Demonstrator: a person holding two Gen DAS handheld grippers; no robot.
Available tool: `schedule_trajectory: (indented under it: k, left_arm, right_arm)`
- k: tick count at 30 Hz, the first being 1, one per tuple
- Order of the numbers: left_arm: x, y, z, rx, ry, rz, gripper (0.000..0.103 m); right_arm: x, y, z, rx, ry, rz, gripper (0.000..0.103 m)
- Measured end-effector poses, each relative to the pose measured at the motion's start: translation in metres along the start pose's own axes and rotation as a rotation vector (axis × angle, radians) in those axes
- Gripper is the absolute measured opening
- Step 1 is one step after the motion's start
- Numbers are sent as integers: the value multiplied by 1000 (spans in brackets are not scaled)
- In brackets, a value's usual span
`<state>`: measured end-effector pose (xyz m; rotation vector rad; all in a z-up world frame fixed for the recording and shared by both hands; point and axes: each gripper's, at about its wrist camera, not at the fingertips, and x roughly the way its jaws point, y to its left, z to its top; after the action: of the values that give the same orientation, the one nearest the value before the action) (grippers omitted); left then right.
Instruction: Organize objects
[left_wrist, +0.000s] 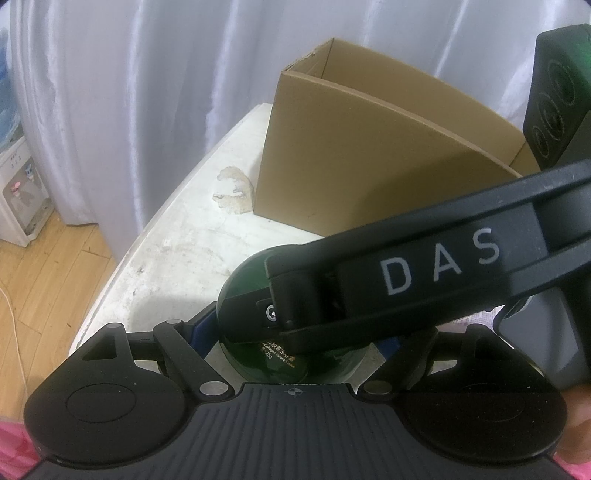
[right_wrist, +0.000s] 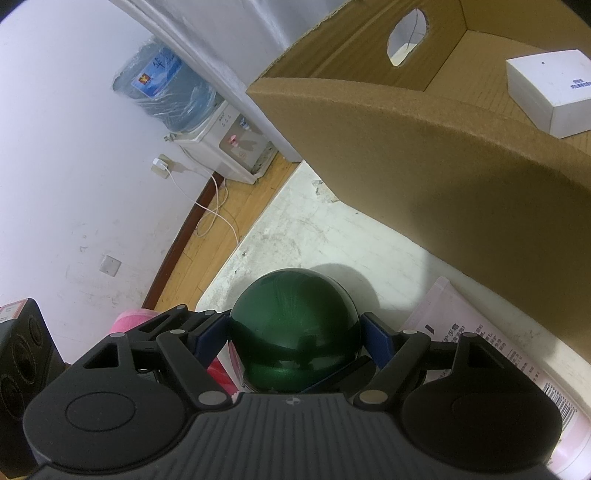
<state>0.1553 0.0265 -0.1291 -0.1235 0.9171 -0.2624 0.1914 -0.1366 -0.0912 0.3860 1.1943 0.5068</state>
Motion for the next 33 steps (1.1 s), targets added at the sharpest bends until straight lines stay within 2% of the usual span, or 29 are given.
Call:
schedule_trajectory:
  k: [33]
  left_arm:
    - [0,0,-5,-3,-2,3,82]
  right_arm:
    - [0,0,0,-2,3,0,82]
